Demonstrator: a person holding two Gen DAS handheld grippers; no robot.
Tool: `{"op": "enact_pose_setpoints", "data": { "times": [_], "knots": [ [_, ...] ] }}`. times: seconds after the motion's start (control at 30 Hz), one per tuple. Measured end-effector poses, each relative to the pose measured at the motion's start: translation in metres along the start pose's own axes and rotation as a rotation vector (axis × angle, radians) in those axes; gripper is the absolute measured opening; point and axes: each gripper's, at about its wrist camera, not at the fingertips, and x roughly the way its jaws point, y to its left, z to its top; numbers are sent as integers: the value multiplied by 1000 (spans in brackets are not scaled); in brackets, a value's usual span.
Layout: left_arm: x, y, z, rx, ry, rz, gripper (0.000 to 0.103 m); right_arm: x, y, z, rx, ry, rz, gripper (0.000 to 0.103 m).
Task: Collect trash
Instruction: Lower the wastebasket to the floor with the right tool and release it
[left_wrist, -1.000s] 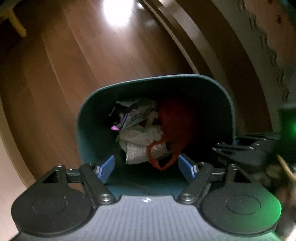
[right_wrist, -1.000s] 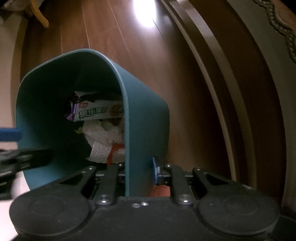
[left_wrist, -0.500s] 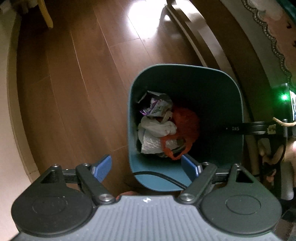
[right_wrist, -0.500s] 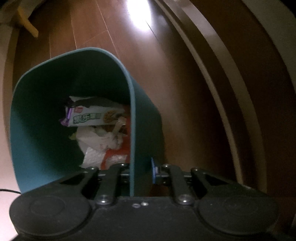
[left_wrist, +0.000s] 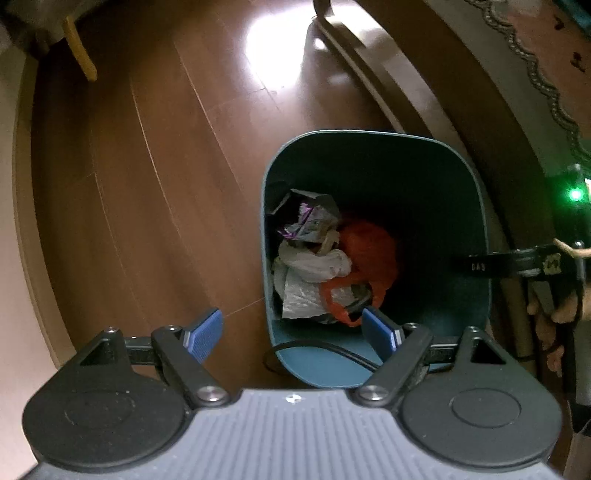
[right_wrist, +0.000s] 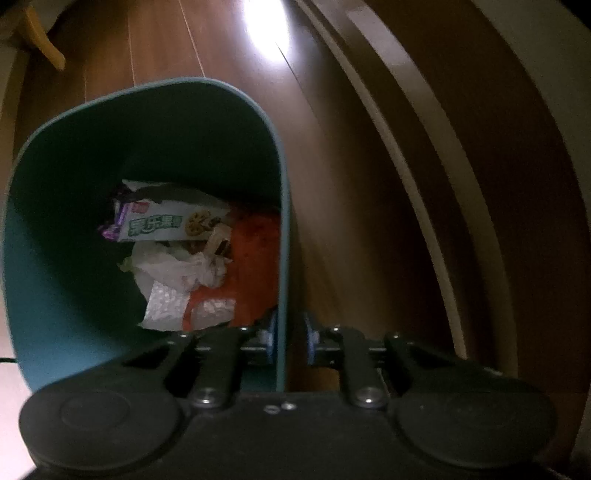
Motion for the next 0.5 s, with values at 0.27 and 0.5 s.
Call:
{"op": "enact_pose_setpoints", "data": {
  "times": [0.27,0.5],
  "knots": [
    [-25,-4,2,1,-26,29,82,-95,6,-49,-83,-117,-27,34],
    [-56,-4,5,-72,-79,24,82,-187,20,-79,-212,-207,2,43]
  ]
}}
